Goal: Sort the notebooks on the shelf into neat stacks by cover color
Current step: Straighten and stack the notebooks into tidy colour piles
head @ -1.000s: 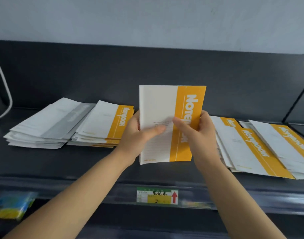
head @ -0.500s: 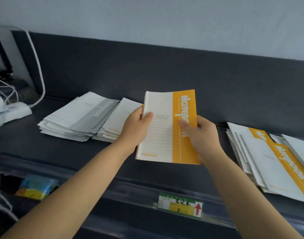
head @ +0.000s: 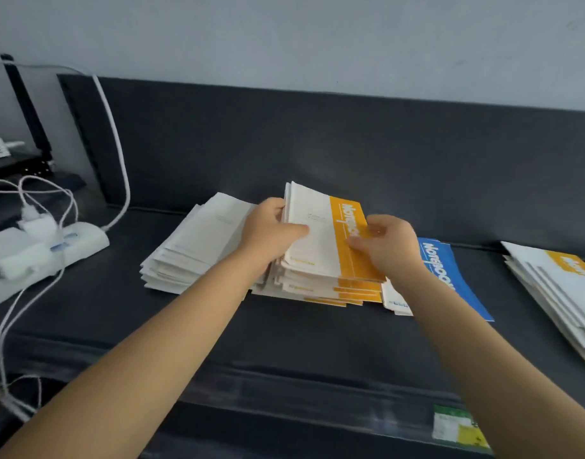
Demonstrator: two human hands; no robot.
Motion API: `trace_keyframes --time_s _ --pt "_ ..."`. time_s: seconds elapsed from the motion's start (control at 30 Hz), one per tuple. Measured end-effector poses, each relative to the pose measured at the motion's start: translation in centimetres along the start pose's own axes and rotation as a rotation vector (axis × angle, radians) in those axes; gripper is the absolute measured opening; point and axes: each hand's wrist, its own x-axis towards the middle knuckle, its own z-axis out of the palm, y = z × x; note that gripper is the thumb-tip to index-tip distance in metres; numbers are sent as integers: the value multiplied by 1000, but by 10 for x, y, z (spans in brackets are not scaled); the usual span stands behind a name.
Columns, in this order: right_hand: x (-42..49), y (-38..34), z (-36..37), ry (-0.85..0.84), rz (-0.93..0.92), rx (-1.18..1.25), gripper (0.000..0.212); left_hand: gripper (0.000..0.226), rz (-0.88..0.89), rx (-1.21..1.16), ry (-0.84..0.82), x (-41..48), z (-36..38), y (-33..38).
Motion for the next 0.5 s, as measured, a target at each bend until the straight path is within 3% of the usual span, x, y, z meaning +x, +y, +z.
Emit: trace_keyframes --time_s 0.07,0.2,0.33,0.5 --pt "0 6 15 -37 -48 -231 50 40 47 216 -49 9 5 -12" --pt "-1 9 23 -81 -60 -392 42 59 146 513 -63 18 9 -16" --pt "-6 11 18 -39 -92 -284 34 46 377 738 -33 15 16 -3" --pt "-16 30 -9 96 -121 -152 19 40 534 737 -108 -1 48 20"
